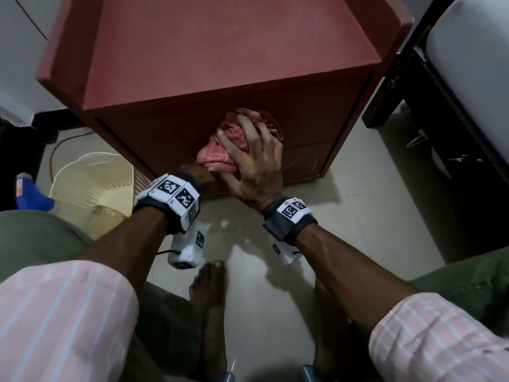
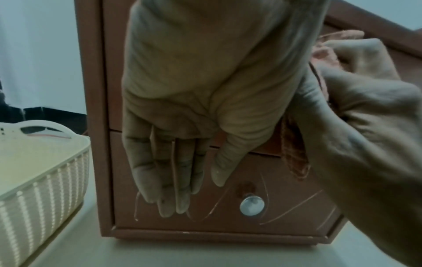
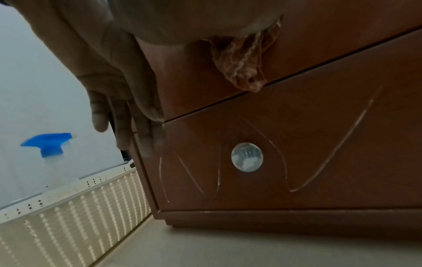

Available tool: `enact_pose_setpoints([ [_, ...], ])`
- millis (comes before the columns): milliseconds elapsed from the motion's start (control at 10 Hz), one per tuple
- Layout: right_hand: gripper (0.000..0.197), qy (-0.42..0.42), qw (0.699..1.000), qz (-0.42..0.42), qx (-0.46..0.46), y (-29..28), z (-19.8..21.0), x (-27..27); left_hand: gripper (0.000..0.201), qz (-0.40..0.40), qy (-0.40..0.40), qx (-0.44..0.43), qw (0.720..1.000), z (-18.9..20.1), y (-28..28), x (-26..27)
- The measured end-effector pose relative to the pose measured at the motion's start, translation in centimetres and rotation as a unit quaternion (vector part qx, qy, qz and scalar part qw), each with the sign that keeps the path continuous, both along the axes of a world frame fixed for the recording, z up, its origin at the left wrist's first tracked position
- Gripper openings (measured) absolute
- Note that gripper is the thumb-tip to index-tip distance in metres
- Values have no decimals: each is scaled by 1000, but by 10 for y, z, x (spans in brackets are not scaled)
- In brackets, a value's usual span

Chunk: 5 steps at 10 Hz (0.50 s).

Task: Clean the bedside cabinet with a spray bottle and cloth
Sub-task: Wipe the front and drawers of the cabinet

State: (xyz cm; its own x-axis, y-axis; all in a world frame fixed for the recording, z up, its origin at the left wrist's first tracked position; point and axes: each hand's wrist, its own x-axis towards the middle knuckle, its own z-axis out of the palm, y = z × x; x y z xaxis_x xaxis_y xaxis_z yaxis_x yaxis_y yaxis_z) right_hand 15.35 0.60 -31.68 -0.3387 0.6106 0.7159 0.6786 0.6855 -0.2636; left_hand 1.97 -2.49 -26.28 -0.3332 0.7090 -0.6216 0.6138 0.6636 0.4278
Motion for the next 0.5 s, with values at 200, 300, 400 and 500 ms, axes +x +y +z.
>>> enact_pose_setpoints([
  [200, 16, -35, 999, -25, 33, 14, -4, -4, 28, -33, 40, -40, 998, 11, 8, -11],
  [300, 26, -9, 998, -56, 20, 16, 5, -11, 31, -41, 46, -36, 997, 20, 9, -13],
  [400, 29, 39, 995, -79, -38, 8, 12, -19, 31, -40, 29, -52, 997, 17, 6, -17],
  [500, 29, 200, 965, -114, -126, -1, 19, -30, 37, -30, 26, -37, 999, 16, 3, -21],
])
